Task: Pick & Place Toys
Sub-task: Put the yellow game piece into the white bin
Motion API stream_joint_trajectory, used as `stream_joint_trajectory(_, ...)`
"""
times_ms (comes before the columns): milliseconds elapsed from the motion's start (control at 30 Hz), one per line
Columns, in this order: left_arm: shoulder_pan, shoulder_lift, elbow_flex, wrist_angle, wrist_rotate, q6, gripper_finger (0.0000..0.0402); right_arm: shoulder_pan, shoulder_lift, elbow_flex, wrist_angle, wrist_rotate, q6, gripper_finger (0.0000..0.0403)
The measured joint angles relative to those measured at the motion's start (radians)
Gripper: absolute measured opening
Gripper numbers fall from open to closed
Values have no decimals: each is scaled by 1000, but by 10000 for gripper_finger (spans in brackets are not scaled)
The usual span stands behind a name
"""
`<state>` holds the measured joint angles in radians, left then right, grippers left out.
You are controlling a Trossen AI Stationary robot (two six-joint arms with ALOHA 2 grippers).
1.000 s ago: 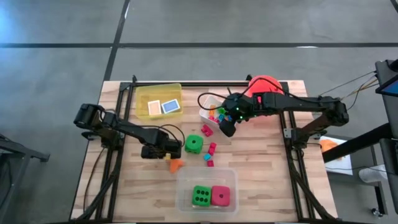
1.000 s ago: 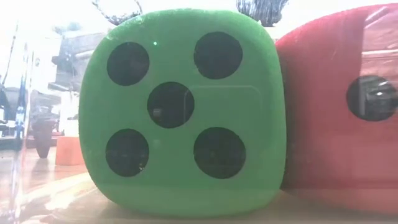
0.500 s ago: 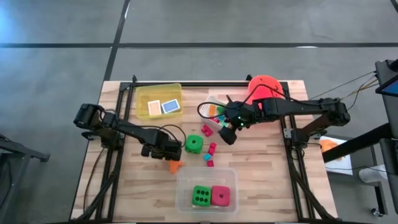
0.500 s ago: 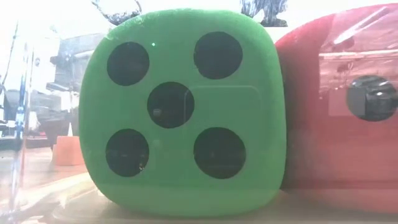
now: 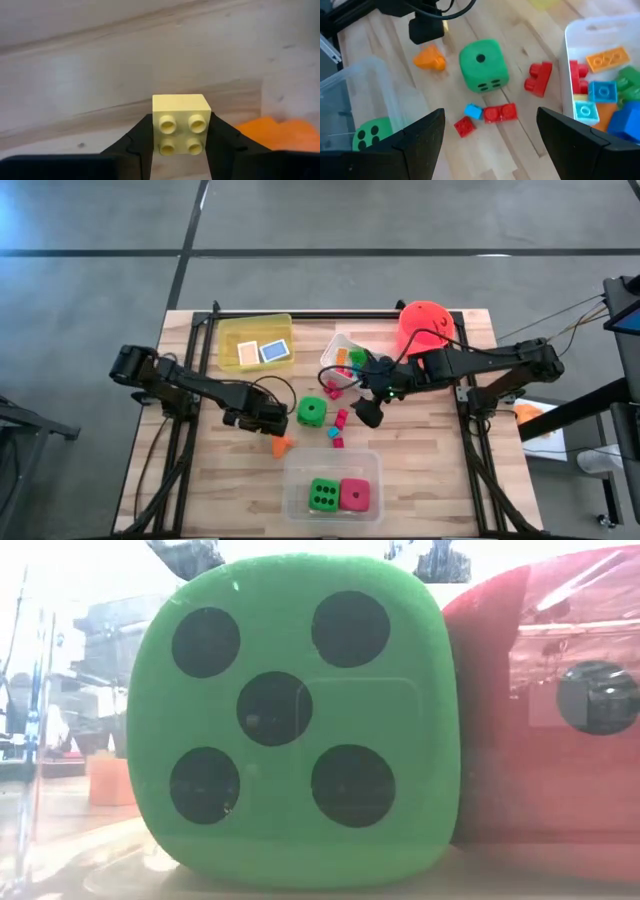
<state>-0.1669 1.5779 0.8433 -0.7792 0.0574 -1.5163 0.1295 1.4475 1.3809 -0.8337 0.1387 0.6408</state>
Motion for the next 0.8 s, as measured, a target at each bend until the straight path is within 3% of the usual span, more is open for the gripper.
stream_joint_trajectory(267,0,-208,0,29,-66,29,121,84,-1,83,4,110,-124,309)
stream_joint_trajectory(467,4,-351,1,355,-99,131,121,158,-1,157,10,295,-200,309)
stream_joint_trajectory(600,28,-383,2,590,-101,212,121,195,-1,192,17,388,-199,309)
stream_joint_trajectory(800,88,-369,13,836,1,272,121,218,-1,196,103,422,-200,309)
